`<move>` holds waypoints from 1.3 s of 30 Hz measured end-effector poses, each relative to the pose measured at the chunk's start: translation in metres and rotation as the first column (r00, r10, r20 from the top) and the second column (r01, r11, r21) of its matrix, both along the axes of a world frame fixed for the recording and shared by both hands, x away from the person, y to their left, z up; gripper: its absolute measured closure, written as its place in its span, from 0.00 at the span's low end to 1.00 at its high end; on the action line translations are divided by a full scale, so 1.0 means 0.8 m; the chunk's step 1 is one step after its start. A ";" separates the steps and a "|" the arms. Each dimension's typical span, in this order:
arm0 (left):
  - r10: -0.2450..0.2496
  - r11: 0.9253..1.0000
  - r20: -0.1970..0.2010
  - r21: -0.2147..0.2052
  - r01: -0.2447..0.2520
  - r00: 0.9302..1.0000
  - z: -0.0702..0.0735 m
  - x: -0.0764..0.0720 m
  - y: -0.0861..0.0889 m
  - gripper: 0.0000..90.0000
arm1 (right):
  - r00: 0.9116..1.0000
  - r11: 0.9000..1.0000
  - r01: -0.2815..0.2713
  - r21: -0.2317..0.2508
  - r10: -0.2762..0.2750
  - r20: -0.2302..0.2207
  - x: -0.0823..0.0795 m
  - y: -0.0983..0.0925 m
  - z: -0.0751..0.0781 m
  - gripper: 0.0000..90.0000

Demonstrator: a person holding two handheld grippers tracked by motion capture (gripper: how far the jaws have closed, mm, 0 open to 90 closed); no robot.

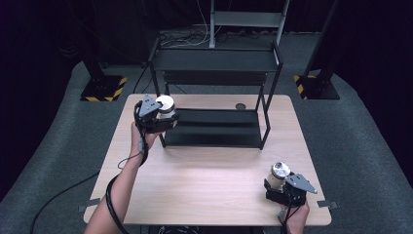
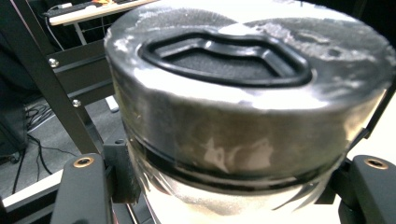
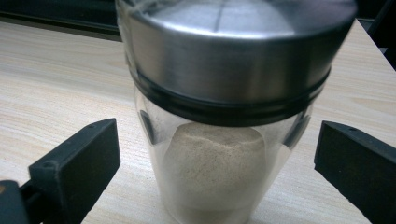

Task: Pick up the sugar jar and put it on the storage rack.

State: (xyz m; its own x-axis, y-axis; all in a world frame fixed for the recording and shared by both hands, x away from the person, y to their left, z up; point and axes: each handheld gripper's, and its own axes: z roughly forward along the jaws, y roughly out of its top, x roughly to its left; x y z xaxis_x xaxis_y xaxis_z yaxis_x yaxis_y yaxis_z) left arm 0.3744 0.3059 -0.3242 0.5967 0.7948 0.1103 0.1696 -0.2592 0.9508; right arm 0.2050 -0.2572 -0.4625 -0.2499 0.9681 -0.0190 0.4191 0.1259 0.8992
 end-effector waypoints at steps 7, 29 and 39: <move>0.001 1.000 0.002 -0.003 -0.001 1.000 0.010 0.005 0.001 0.34 | 1.000 1.000 0.001 0.003 -0.001 0.001 0.000 0.000 0.000 0.00; 0.002 1.000 0.022 -0.010 -0.002 1.000 0.035 0.017 -0.003 0.34 | 1.000 1.000 -0.001 0.001 0.002 -0.005 0.001 0.000 0.001 0.00; 0.005 1.000 0.028 -0.013 -0.004 1.000 0.049 0.021 -0.001 0.34 | 1.000 1.000 -0.002 0.000 0.002 -0.008 0.001 0.000 0.001 0.00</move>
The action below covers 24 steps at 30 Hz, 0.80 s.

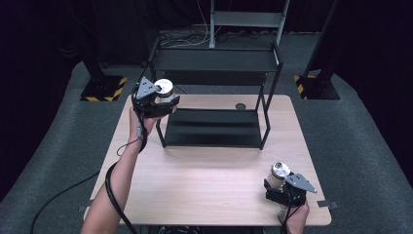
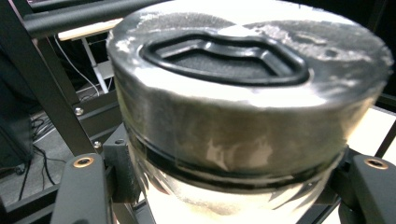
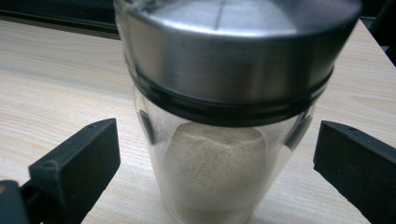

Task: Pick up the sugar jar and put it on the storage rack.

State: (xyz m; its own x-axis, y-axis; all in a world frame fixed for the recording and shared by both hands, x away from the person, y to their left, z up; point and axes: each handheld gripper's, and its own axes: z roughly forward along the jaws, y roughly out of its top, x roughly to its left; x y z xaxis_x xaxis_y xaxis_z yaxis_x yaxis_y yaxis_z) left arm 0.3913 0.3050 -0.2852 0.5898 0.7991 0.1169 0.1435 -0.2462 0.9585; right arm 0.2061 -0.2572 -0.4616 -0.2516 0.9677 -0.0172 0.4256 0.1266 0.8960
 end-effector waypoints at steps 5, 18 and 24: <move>-0.001 1.000 -0.001 -0.001 0.001 1.000 0.008 0.003 0.001 0.34 | 1.000 1.000 0.000 -0.003 0.000 0.002 0.000 0.000 0.000 0.00; -0.013 1.000 0.001 -0.005 0.013 1.000 0.025 0.010 0.001 0.34 | 1.000 1.000 0.000 -0.002 0.000 -0.002 0.001 0.000 0.000 0.00; -0.015 1.000 0.004 -0.005 0.015 1.000 0.033 0.011 0.003 0.34 | 1.000 1.000 0.000 -0.001 0.000 -0.004 0.001 0.000 0.001 0.00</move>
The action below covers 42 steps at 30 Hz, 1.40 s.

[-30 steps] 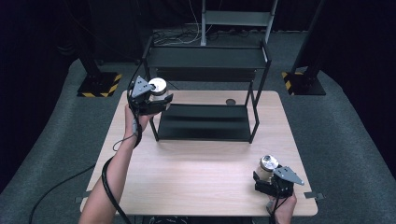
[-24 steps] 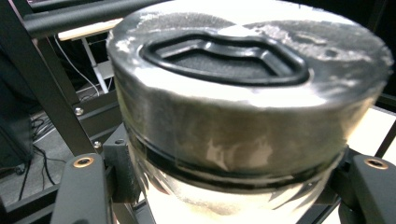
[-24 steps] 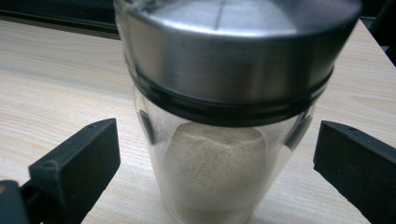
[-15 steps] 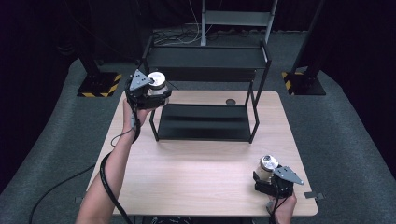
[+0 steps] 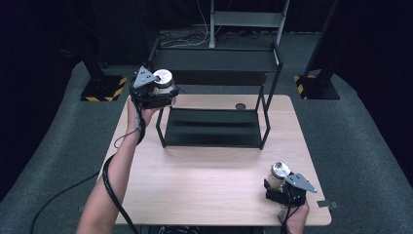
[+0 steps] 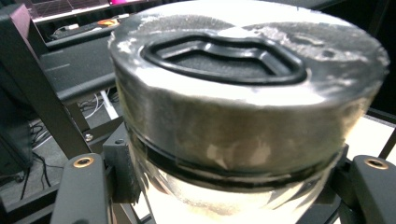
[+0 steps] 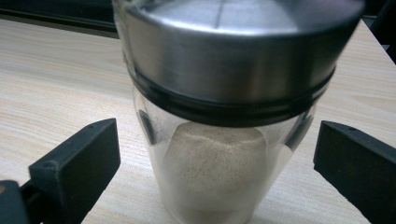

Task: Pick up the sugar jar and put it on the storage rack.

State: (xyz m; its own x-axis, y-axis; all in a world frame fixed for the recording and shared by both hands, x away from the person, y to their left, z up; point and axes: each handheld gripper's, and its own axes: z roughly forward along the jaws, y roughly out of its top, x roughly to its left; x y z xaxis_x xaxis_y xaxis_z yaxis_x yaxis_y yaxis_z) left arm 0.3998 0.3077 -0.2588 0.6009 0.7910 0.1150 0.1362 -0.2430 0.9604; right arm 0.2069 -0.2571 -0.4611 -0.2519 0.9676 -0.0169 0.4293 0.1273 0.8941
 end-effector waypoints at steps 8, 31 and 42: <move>0.000 1.000 0.003 0.003 0.000 1.000 0.011 0.001 0.002 0.34 | 1.000 1.000 -0.003 -0.001 0.003 0.000 0.000 0.000 0.000 0.00; -0.006 1.000 0.028 0.006 0.006 1.000 0.040 0.002 0.002 0.34 | 1.000 1.000 -0.001 0.001 0.001 0.000 0.000 0.000 0.000 0.00; -0.006 1.000 0.051 0.008 0.005 0.999 0.060 0.005 -0.003 0.34 | 1.000 1.000 -0.001 0.001 0.001 0.002 0.000 -0.001 0.000 0.00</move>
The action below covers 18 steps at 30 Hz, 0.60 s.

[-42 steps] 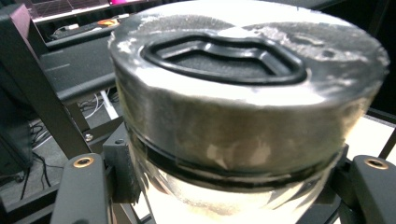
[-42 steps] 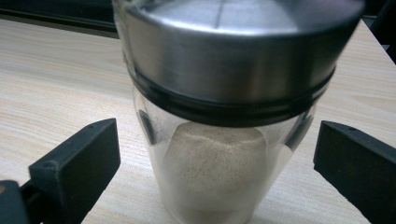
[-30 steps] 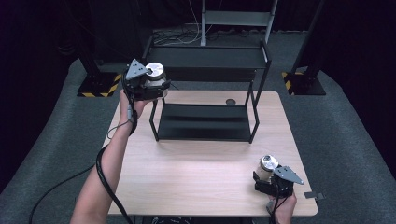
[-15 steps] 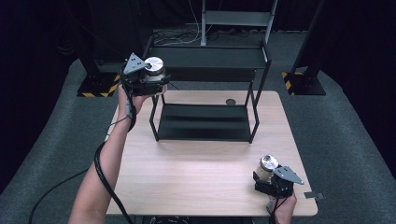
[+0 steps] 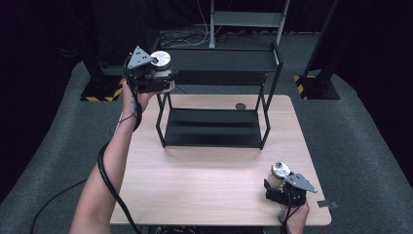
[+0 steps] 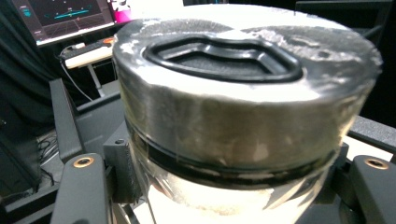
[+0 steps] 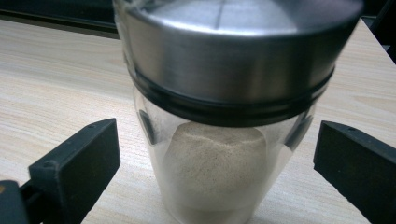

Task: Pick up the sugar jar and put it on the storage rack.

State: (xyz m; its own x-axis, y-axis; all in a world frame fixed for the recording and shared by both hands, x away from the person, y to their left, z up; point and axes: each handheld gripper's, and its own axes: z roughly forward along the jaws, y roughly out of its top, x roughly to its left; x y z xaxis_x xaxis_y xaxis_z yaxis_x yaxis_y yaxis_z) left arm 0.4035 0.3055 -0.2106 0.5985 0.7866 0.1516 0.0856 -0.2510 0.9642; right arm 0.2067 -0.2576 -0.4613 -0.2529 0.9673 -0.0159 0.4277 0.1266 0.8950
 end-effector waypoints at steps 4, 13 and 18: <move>0.001 1.000 0.005 0.005 -0.001 1.000 0.007 0.001 -0.002 0.34 | 1.000 1.000 -0.001 0.000 0.001 -0.001 0.000 0.000 0.000 0.00; 0.006 1.000 0.019 0.001 -0.006 1.000 0.020 0.004 -0.005 0.34 | 1.000 1.000 -0.001 0.001 0.001 -0.001 0.000 0.000 0.000 0.00; 0.007 1.000 0.021 0.004 -0.007 1.000 0.026 0.007 -0.009 0.34 | 1.000 1.000 0.000 0.001 0.000 0.001 0.000 0.000 0.000 0.00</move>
State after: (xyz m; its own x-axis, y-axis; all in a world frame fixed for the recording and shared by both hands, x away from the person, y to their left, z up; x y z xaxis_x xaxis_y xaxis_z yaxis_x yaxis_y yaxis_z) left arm 0.4090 0.2981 -0.1900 0.5894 0.7904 0.1671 0.0676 -0.2544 0.9647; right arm 0.2065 -0.2576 -0.4614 -0.2526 0.9675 -0.0149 0.4272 0.1253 0.8954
